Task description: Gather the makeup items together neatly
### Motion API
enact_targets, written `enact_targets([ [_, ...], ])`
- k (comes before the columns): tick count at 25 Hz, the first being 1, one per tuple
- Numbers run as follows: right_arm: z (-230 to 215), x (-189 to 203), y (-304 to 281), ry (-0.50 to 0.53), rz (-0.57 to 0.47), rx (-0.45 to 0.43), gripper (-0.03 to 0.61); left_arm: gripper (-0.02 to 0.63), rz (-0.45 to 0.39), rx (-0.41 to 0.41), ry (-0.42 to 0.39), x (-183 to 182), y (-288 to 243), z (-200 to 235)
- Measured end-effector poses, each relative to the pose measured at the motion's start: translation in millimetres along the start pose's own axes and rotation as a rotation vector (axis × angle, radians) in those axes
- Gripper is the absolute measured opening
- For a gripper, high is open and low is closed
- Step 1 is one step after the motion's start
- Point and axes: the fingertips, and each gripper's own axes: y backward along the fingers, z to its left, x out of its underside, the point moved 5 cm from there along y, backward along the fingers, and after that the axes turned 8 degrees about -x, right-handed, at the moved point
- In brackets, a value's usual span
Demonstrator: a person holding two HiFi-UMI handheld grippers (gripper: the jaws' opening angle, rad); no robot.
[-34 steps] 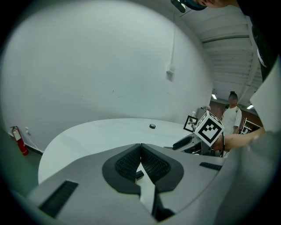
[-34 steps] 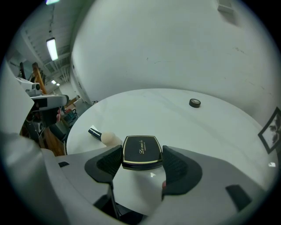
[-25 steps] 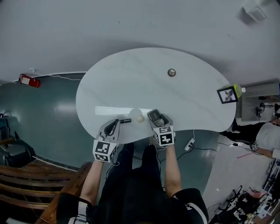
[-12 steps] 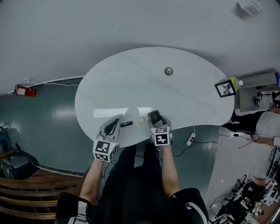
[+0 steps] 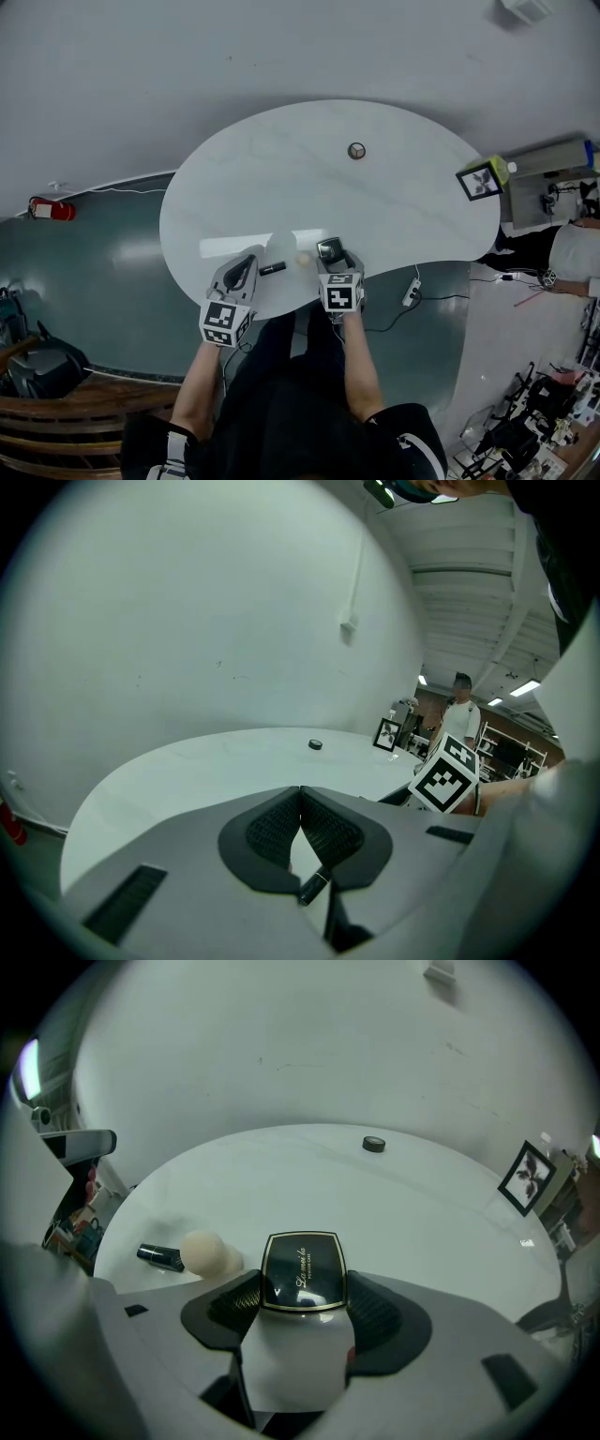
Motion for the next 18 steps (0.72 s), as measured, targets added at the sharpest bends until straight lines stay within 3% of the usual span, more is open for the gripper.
enact_targets([
  [11,-2,3,0,-0.038,-0.034,0.007,0.302,0.017,0.002,0.005,-0.002,1,-1,4],
  [18,-2,-8,17,-0.007,-0.062,0.029,0.302,0.017,-0.008,-0.006,-0.001,1,4,7],
])
